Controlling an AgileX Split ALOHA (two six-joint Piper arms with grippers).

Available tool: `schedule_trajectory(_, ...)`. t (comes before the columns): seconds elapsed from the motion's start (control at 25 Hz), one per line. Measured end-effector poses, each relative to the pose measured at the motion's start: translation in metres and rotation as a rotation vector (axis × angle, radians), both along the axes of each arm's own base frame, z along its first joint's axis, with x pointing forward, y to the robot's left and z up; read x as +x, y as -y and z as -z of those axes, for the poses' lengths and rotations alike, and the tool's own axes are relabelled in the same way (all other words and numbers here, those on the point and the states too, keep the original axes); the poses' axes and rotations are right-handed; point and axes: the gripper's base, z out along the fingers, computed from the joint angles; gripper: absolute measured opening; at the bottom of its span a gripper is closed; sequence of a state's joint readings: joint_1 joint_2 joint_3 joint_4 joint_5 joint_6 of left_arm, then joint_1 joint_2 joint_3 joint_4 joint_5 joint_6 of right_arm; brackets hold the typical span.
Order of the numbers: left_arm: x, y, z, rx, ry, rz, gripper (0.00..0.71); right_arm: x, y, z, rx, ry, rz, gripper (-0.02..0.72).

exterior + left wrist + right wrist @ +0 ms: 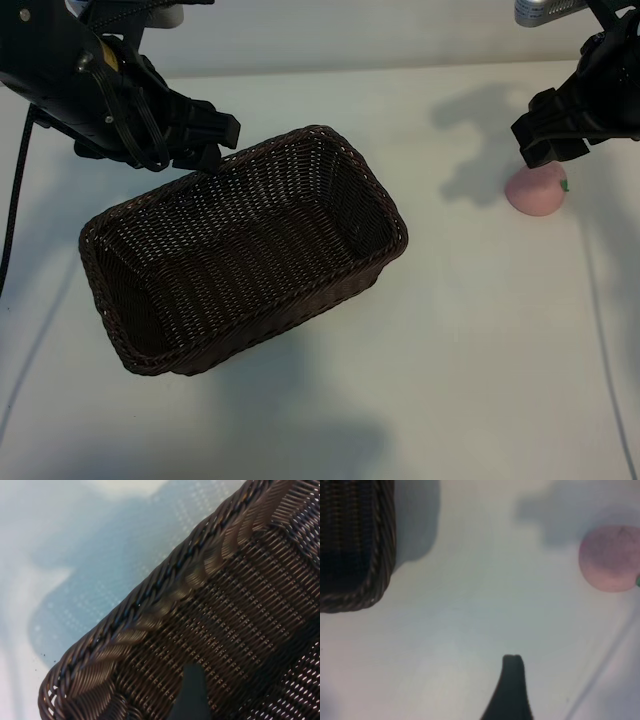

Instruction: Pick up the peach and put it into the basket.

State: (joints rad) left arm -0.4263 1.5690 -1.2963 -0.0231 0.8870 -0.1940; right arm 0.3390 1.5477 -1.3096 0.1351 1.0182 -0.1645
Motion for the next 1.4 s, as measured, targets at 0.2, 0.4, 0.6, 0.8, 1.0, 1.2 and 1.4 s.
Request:
schedule_trajectory(0.2,0.000,0.000,0.000,0.000,0.000,0.000,0.589,0.000,0.000,0.000,0.000,0.000,0.000,0.599)
schedule_trajectory(0.4,0.000,0.000,0.000,0.000,0.000,0.000,0.589,0.000,0.000,0.000,0.000,0.000,0.000,0.599)
schedule_trajectory(0.6,0.001,0.000,0.000,-0.004,0.011,0.001,0.589,0.000,0.000,0.000,0.001,0.000,0.002,0.599)
schedule_trajectory(0.8,0.005,0.002,-0.003,-0.029,0.068,0.001,0.589,0.000,0.000,0.000,0.001,0.000,0.002,0.599)
schedule_trajectory(1.0,0.006,0.003,-0.004,-0.036,0.083,0.000,0.589,0.000,0.000,0.000,0.001,0.000,0.002,0.599)
schedule_trajectory(1.2,0.008,0.003,-0.005,-0.047,0.103,-0.003,0.589,0.000,0.000,0.000,0.002,0.004,0.002,0.599)
schedule_trajectory(1.4,-0.005,-0.007,0.002,0.007,0.000,-0.076,0.589,0.001,0.000,0.000,0.003,0.006,0.003,0.599)
